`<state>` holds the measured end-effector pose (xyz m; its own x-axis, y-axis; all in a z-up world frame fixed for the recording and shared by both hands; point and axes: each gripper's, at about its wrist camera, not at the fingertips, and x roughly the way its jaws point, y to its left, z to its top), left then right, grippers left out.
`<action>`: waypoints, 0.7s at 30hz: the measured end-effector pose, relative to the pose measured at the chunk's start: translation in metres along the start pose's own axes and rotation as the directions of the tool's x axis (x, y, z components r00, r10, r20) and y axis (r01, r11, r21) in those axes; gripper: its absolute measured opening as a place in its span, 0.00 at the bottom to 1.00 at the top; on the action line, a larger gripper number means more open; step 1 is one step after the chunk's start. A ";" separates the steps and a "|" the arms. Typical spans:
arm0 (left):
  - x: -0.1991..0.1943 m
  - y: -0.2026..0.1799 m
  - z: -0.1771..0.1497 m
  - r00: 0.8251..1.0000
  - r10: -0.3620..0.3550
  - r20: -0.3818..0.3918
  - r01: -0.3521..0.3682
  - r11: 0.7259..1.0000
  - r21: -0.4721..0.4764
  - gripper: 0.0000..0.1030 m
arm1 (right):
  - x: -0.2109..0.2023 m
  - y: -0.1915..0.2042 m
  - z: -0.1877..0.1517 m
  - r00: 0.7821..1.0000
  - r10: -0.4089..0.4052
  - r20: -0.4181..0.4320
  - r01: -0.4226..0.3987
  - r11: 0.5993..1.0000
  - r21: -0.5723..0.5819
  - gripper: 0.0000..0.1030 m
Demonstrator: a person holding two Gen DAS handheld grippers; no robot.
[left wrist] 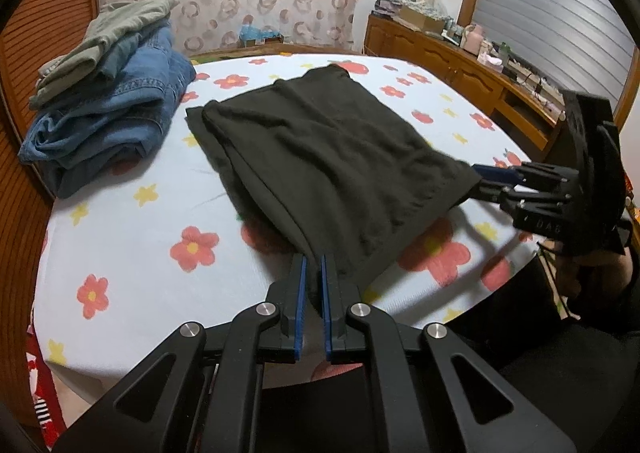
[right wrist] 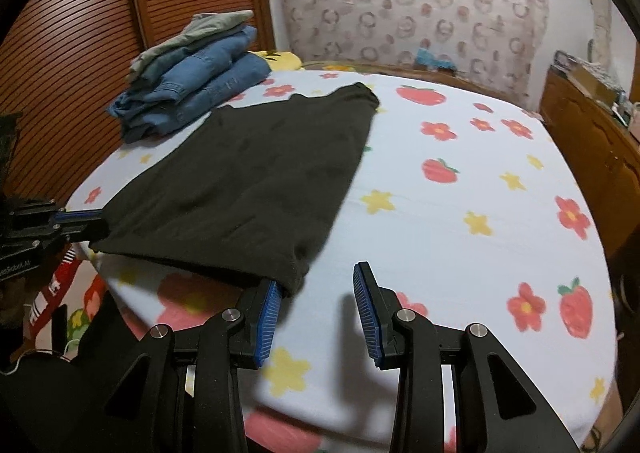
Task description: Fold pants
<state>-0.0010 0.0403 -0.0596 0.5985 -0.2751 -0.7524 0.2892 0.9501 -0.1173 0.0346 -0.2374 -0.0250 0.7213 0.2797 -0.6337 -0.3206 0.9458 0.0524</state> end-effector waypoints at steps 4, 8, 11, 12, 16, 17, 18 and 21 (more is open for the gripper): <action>0.004 0.002 -0.005 1.000 0.006 -0.013 -0.006 1.000 -0.012 0.08 | 0.001 0.000 -0.003 1.000 0.023 -0.016 -0.023 1.000 0.008 0.37; 0.000 0.007 -0.004 1.000 0.011 -0.001 -0.011 0.999 -0.031 0.08 | -0.004 0.001 -0.002 0.998 0.056 -0.008 -0.056 0.998 -0.003 0.37; -0.002 0.012 0.001 1.000 0.018 0.009 -0.018 0.999 -0.043 0.13 | -0.012 -0.003 -0.002 0.997 0.075 0.012 -0.075 0.997 -0.006 0.37; -0.003 0.014 0.004 1.000 0.026 0.013 -0.026 0.999 -0.043 0.19 | -0.014 -0.004 -0.002 0.997 0.074 0.019 -0.074 0.997 -0.007 0.37; -0.003 0.019 0.017 0.998 0.047 0.040 -0.045 0.998 -0.039 0.38 | -0.024 -0.010 0.002 0.997 0.069 0.046 -0.069 0.998 -0.012 0.37; -0.003 0.020 0.021 0.998 0.047 0.046 -0.045 0.998 -0.038 0.41 | -0.025 -0.010 0.004 0.996 0.066 0.053 -0.065 0.998 -0.013 0.37; -0.002 0.021 0.025 0.998 0.047 0.052 -0.045 0.998 -0.037 0.44 | -0.026 -0.010 0.005 0.996 0.063 0.060 -0.062 0.998 -0.013 0.37; 0.006 0.024 0.034 0.997 0.049 0.052 -0.047 0.998 -0.028 0.49 | -0.027 -0.011 0.009 0.996 0.057 0.074 -0.056 0.998 -0.013 0.37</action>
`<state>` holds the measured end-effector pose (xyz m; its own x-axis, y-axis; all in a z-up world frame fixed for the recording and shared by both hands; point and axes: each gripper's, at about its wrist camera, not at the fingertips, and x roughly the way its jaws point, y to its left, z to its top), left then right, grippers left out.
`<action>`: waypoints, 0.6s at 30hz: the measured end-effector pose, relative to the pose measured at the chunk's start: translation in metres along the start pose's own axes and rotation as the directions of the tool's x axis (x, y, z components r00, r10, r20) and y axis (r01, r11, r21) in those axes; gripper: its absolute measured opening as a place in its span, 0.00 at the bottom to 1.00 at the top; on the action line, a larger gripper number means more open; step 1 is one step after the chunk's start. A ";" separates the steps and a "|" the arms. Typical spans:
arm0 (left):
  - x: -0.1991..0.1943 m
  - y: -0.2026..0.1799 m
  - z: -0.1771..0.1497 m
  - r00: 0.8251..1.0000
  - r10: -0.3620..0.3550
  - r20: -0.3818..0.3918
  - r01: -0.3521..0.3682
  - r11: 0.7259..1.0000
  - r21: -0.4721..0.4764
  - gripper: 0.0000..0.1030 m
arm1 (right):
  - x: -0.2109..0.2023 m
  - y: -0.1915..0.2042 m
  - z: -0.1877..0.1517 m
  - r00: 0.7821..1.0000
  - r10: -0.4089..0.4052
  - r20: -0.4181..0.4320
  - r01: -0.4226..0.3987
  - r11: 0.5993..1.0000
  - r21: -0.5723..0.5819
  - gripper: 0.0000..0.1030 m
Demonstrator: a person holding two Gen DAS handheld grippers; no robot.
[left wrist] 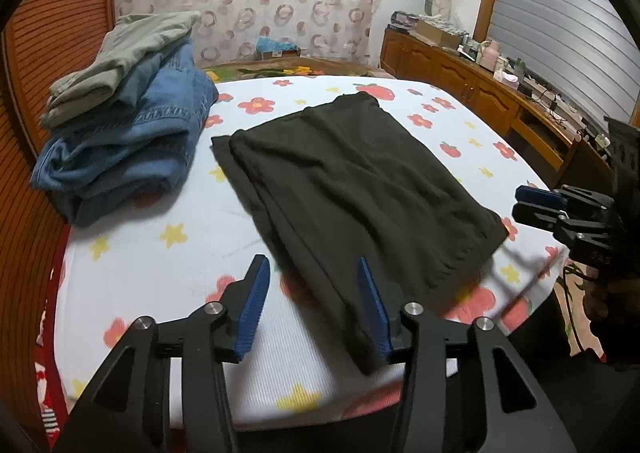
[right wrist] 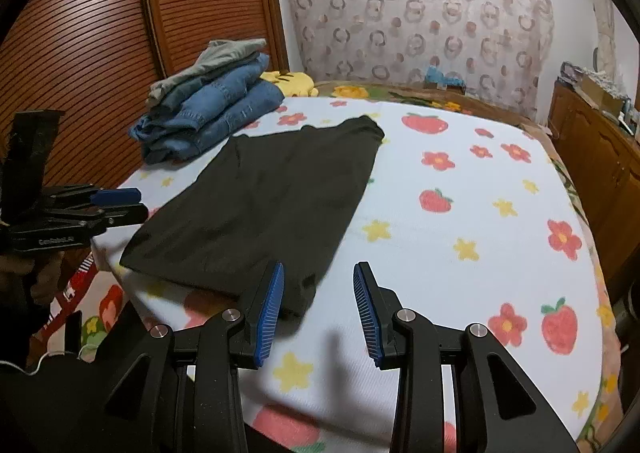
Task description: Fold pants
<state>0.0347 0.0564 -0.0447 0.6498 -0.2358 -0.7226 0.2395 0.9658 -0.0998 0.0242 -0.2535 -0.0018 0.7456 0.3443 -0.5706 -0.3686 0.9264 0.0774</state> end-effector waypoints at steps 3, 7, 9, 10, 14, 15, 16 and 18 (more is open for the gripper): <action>0.011 0.002 0.008 1.000 0.002 -0.001 -0.002 1.000 0.001 0.52 | 0.004 0.001 0.003 1.000 -0.002 0.003 0.002 1.000 -0.002 0.37; 0.025 0.010 0.023 1.000 0.009 0.018 -0.008 1.000 -0.009 0.52 | 0.015 0.001 0.007 1.000 0.001 -0.003 -0.001 1.000 -0.008 0.37; 0.036 0.016 0.033 1.000 0.009 0.016 -0.009 1.000 -0.012 0.46 | 0.022 0.001 0.009 1.000 0.000 -0.011 0.000 1.000 -0.008 0.37; 0.042 0.018 0.039 1.000 0.015 0.011 -0.015 1.000 -0.012 0.44 | 0.025 0.001 0.010 1.000 -0.001 -0.014 0.000 1.000 -0.008 0.37; 0.060 0.028 0.058 0.999 0.030 0.012 -0.030 0.999 -0.020 0.41 | 0.039 0.001 0.016 1.000 0.000 -0.024 0.000 1.000 -0.015 0.37; 0.064 0.032 0.063 0.999 0.038 0.011 -0.037 0.999 -0.025 0.41 | 0.042 0.000 0.018 1.000 0.000 -0.025 0.000 1.000 -0.017 0.37; 0.071 0.036 0.069 0.999 0.050 0.008 -0.050 0.998 -0.032 0.40 | 0.046 0.001 0.020 1.000 -0.001 -0.026 0.000 1.000 -0.017 0.37; 0.082 0.042 0.075 0.998 0.065 -0.005 -0.065 0.997 -0.040 0.39 | 0.051 0.002 0.022 1.000 -0.001 -0.028 0.000 1.000 -0.024 0.37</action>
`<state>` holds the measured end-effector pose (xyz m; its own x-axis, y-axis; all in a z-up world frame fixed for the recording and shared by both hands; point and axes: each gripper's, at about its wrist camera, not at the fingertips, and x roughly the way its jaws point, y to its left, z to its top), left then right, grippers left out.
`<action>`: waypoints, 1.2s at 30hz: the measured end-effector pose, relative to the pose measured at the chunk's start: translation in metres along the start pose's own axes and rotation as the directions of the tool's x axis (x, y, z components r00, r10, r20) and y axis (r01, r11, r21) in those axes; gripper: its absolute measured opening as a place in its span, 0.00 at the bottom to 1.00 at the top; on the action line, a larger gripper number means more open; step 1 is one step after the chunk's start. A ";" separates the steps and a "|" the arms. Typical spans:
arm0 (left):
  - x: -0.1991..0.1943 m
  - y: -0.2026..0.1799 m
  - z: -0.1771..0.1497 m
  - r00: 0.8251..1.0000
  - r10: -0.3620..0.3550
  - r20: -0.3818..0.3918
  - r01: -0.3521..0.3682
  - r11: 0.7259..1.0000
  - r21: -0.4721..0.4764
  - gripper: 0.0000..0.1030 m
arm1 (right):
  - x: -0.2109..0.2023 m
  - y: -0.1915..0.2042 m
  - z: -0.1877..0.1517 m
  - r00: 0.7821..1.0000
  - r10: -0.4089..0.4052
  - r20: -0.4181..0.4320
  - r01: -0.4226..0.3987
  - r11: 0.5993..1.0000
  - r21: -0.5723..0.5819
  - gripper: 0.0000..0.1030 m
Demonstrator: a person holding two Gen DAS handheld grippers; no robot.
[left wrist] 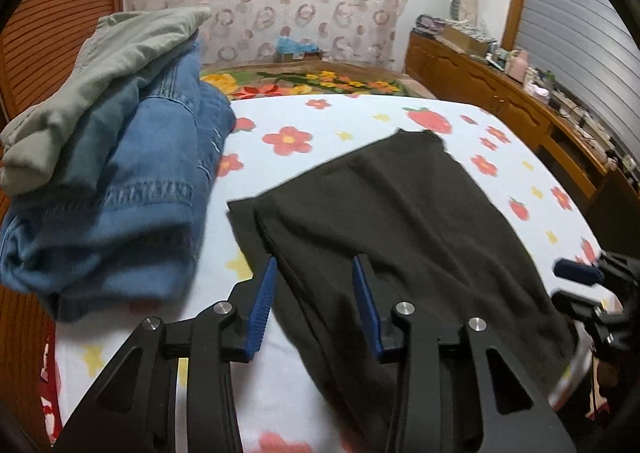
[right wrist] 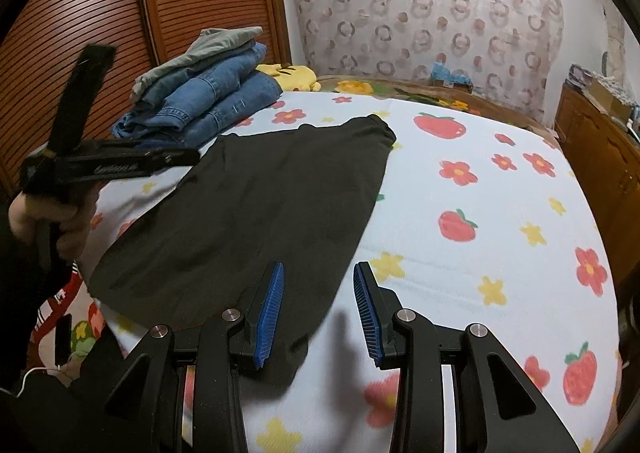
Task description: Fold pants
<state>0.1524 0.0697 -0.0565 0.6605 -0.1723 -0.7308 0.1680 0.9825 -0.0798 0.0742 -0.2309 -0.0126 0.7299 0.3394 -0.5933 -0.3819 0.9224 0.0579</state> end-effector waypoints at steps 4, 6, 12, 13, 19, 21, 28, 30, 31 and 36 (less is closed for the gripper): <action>0.018 0.004 0.005 0.999 0.030 -0.033 -0.030 1.000 -0.003 0.33 | 0.009 0.000 0.002 1.000 0.003 -0.007 -0.003 1.000 0.001 0.37; 0.025 0.004 0.006 0.998 0.040 -0.049 -0.040 0.999 0.001 0.31 | 0.013 0.001 0.001 1.000 0.008 -0.010 -0.008 1.000 0.003 0.37; 0.034 0.006 0.003 0.997 0.038 -0.065 -0.038 0.999 0.010 0.10 | 0.019 0.000 -0.001 1.000 0.015 -0.019 -0.015 1.000 0.006 0.37; 0.034 0.006 0.004 0.997 0.039 -0.064 -0.039 0.999 0.009 0.05 | 0.019 -0.001 0.000 1.000 0.016 -0.019 -0.016 1.000 0.007 0.37; 0.008 0.020 0.008 0.995 0.097 0.003 -0.096 0.995 -0.029 0.03 | 0.018 -0.002 -0.001 1.000 0.011 -0.018 -0.010 1.000 0.014 0.37; 0.007 0.025 0.009 0.996 0.090 -0.002 -0.090 0.995 -0.040 0.03 | 0.019 -0.003 -0.002 1.000 0.010 -0.020 -0.009 1.000 0.015 0.37; 0.000 0.023 0.005 0.998 0.059 -0.007 -0.059 0.997 -0.040 0.08 | 0.017 -0.001 -0.002 1.000 0.007 -0.017 -0.007 1.000 0.015 0.37; -0.004 0.019 0.002 0.999 0.053 -0.005 -0.053 0.998 -0.037 0.16 | 0.016 -0.001 -0.002 1.000 0.007 -0.014 -0.007 1.000 0.016 0.37; -0.005 0.018 0.001 0.999 0.050 -0.002 -0.050 0.998 -0.036 0.23 | 0.015 -0.001 -0.002 1.000 0.007 -0.012 -0.007 1.000 0.016 0.37; -0.014 0.006 -0.010 1.000 0.024 0.006 -0.024 1.000 -0.010 0.42 | 0.013 0.000 -0.004 1.000 0.009 -0.008 -0.009 1.000 0.021 0.37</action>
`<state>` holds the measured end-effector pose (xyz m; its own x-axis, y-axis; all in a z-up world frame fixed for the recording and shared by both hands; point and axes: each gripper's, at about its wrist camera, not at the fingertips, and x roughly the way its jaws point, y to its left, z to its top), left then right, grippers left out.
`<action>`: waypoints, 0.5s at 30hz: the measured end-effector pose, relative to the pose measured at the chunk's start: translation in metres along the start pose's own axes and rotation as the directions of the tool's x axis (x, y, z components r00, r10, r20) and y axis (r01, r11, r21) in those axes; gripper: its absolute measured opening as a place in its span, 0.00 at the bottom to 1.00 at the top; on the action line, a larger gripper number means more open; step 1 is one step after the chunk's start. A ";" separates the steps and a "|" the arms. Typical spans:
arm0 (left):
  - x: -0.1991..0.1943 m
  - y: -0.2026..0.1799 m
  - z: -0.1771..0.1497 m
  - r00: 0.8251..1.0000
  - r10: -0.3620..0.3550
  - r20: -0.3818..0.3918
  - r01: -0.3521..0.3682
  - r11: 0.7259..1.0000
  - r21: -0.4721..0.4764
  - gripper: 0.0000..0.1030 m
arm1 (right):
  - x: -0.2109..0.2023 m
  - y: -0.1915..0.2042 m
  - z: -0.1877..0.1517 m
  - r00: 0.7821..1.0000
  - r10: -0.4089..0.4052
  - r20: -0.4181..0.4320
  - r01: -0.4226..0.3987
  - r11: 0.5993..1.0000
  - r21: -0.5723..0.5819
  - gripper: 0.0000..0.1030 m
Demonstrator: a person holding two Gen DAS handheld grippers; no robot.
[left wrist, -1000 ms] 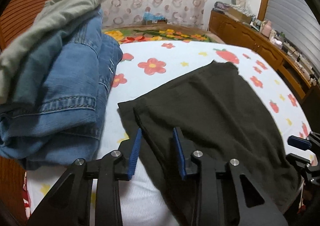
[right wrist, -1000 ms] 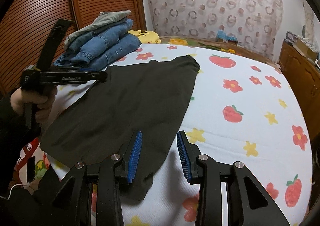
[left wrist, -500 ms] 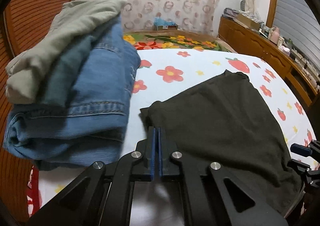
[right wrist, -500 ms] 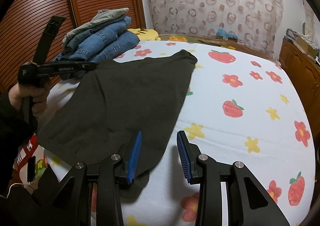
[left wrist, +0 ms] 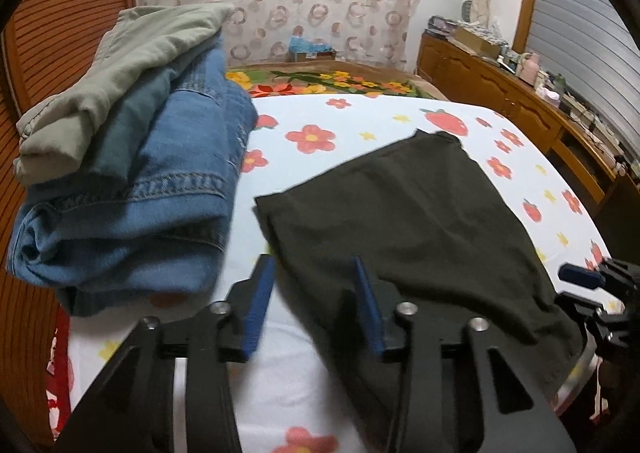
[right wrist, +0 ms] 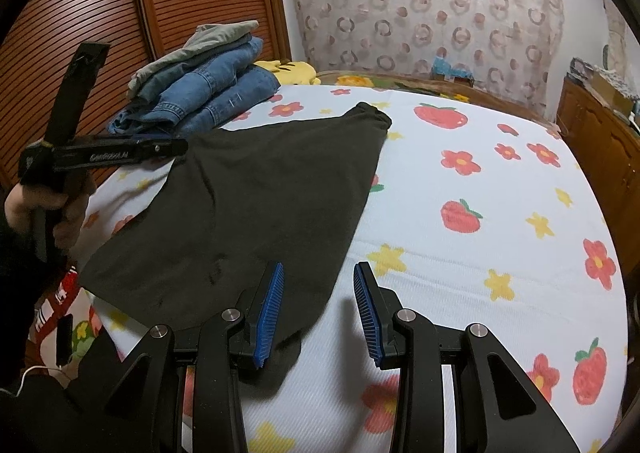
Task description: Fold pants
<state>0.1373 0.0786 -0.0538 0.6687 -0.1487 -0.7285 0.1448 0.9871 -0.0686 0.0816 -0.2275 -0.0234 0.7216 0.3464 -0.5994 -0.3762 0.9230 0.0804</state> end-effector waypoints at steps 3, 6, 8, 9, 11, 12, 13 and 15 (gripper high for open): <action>-0.002 -0.010 -0.007 1.000 -0.012 -0.008 0.012 1.000 0.023 0.61 | 0.000 0.000 -0.001 1.000 0.000 0.000 0.000 1.000 0.002 0.37; -0.004 -0.021 -0.015 1.000 -0.024 -0.010 0.024 0.998 0.053 0.76 | -0.001 0.000 -0.002 1.000 0.001 0.000 -0.001 1.000 0.003 0.37; -0.006 -0.025 -0.019 0.999 -0.030 -0.009 0.031 0.998 0.054 0.76 | -0.001 0.000 -0.002 1.000 0.001 -0.001 -0.001 1.000 0.003 0.37; -0.007 -0.026 -0.020 0.999 -0.031 -0.009 0.032 0.998 0.053 0.76 | -0.001 0.000 -0.002 1.000 0.001 0.000 -0.001 1.000 0.004 0.37; -0.009 -0.029 -0.024 0.999 -0.031 -0.009 0.031 0.998 0.054 0.76 | -0.002 0.000 -0.003 1.000 0.002 -0.001 -0.002 1.000 0.006 0.37; -0.010 -0.030 -0.026 1.000 -0.030 -0.009 0.030 0.998 0.057 0.76 | -0.003 0.001 -0.004 1.000 0.002 -0.002 -0.002 1.000 0.006 0.37; -0.011 -0.032 -0.028 1.000 -0.030 -0.010 0.030 0.998 0.062 0.76 | -0.003 0.001 -0.005 1.000 0.002 -0.003 -0.002 1.000 0.007 0.37; -0.014 -0.033 -0.032 0.999 -0.038 -0.013 0.039 0.997 0.063 0.76 | -0.005 0.001 -0.007 1.000 0.003 -0.004 -0.003 1.000 0.009 0.37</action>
<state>0.0999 0.0499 -0.0630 0.6529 -0.1855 -0.7343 0.2161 0.9749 -0.0541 0.0736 -0.2299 -0.0261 0.7181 0.3484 -0.6024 -0.3734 0.9234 0.0890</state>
